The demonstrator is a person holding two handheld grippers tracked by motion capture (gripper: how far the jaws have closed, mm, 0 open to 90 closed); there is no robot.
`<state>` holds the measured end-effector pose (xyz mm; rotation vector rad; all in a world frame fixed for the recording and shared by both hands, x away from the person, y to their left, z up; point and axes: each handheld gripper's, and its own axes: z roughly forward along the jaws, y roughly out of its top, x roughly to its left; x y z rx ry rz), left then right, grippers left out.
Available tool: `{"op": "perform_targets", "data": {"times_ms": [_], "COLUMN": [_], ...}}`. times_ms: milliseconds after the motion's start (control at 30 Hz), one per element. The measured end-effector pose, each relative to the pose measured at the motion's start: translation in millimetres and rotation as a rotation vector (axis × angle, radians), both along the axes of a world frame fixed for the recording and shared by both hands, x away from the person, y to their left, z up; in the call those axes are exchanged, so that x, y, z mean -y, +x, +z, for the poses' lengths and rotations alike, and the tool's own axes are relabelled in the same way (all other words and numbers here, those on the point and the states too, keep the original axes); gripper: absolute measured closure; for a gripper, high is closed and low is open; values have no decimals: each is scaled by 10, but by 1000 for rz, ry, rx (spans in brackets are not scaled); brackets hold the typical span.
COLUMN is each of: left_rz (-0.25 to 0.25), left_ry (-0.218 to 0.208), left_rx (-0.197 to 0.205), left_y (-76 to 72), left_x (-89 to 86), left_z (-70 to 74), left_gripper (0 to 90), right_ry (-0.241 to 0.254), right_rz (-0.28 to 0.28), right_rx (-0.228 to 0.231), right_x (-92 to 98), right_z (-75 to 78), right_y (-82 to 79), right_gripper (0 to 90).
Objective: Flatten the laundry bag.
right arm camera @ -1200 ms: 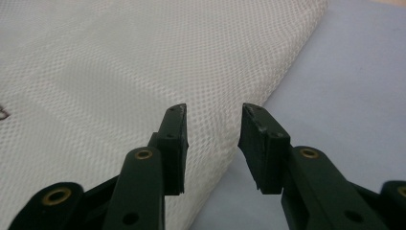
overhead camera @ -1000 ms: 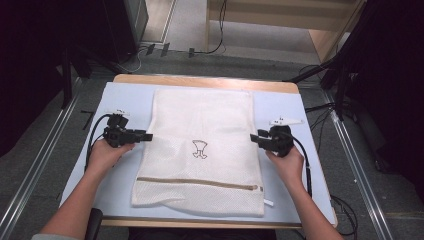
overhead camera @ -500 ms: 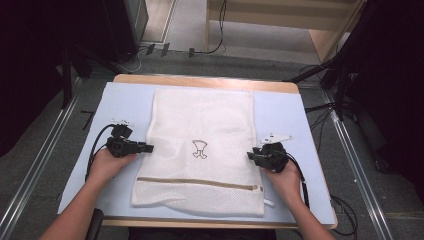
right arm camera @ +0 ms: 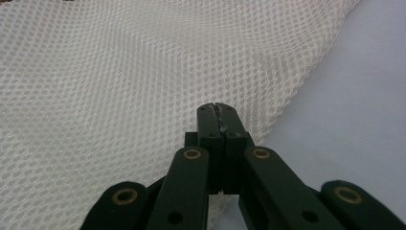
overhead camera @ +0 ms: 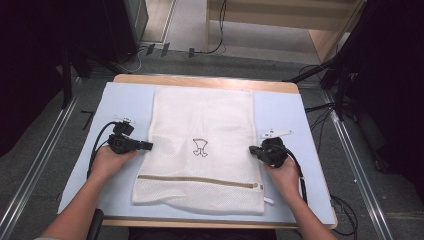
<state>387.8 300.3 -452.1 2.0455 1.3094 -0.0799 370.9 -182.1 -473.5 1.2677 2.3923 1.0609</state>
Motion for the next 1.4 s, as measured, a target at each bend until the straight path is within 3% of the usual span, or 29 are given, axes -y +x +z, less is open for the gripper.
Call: {"op": "perform_targets", "data": {"times_ms": [200,333,467,533,700,800,1000,1100,1167,1267,1400], "left_rz": [24,31,47,41,43,38,31,29,28,27,27], "left_ry": [-15,1,1,-12,-27,-27,-23,-17,-15,-16,-28], "left_rx": [14,23,24,23,15,16,15,16,15,14,28], "left_y": [92,136,209,249,239,223,209,203,204,202,173], "left_x": [-5,5,6,3,-27,-29,-18,-12,-9,-4,-18], "left_z": [-8,-13,-31,-44,-47,-33,-23,-16,-16,-14,30], "left_gripper": [882,881,878,877,870,869,867,867,868,869,870], "right_ry": [30,21,29,32,32,34,23,4,25,32,24], "right_rz": [-15,-6,-6,-11,-37,-36,-88,-102,-110,-93,-73], "right_rx": [-2,12,37,27,25,39,53,32,30,21,17], "right_x": [7,-11,-14,-7,-14,4,72,92,101,80,72], "right_z": [-30,-41,-62,-56,-40,-10,7,-27,-51,-52,-8], "right_y": [126,197,280,321,351,332,278,279,276,271,318], "right_gripper": [900,900,900,900,900,814,687,649,679,850,885]}}
